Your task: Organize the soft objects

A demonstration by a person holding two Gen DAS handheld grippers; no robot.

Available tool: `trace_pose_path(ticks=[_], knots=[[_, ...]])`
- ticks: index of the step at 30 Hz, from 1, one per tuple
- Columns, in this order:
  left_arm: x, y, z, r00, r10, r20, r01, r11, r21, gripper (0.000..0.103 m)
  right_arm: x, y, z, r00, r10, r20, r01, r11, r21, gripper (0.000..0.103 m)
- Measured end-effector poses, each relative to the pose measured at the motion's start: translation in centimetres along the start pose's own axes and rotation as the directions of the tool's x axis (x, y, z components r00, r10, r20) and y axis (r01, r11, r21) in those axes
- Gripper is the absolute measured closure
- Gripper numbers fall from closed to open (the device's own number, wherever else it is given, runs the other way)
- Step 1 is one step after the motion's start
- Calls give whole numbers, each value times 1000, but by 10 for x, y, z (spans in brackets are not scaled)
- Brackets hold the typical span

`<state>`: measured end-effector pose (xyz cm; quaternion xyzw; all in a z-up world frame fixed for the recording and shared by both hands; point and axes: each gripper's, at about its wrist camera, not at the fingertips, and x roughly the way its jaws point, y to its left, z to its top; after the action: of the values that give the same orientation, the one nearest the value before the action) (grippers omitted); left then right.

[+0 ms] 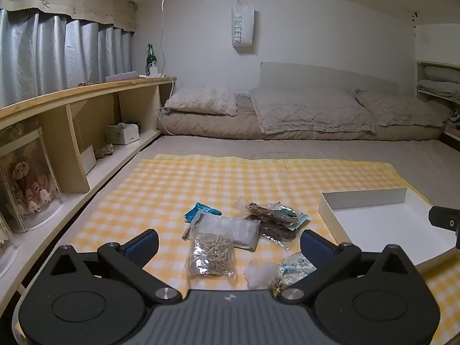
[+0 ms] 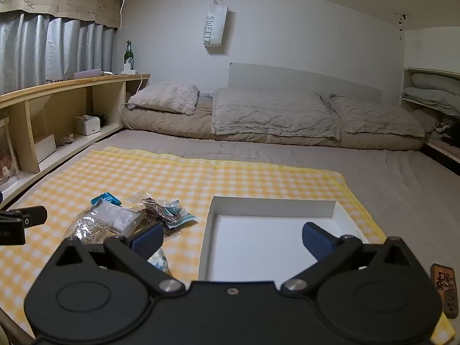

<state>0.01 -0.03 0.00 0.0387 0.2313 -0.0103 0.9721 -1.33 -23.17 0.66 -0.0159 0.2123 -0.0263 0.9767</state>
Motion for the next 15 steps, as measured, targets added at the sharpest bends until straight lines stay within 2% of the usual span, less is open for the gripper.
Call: trace_pose_path(ticks=[15], knots=[[-2,-2,-1,1000,-1,9,1,1000,22,0,1,0,1,1000,-1,-6,1,1000,4,0]])
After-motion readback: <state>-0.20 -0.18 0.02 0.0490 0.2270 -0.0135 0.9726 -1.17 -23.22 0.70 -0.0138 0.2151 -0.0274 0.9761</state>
